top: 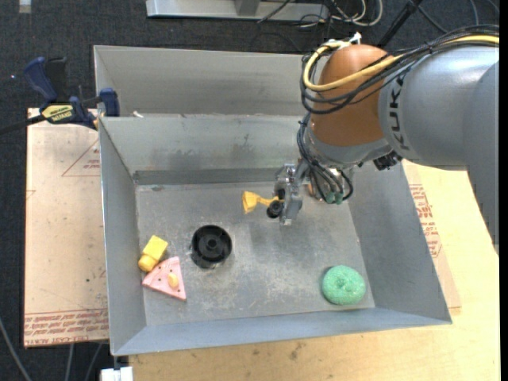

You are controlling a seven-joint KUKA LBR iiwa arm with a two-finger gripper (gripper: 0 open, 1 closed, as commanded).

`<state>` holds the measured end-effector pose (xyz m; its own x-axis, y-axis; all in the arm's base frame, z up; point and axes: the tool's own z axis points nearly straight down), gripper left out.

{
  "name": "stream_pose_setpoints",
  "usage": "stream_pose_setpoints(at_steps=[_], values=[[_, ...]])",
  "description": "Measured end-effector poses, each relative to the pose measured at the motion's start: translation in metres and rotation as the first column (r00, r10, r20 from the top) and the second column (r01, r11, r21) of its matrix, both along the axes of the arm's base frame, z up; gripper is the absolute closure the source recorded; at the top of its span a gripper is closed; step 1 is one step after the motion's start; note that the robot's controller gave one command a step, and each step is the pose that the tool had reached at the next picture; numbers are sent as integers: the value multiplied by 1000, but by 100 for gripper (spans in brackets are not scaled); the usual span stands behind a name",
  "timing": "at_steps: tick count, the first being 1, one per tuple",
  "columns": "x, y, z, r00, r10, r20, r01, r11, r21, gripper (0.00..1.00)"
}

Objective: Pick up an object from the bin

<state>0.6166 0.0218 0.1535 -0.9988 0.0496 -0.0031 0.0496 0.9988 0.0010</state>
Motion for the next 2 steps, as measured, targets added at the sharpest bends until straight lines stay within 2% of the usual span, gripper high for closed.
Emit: stream_pose_setpoints(at_steps=[1,2], values=[[0,0,0,1000,0,0,0,1000,0,100],[-21,7,188,1000,-21,10,21,1000,1,100]])
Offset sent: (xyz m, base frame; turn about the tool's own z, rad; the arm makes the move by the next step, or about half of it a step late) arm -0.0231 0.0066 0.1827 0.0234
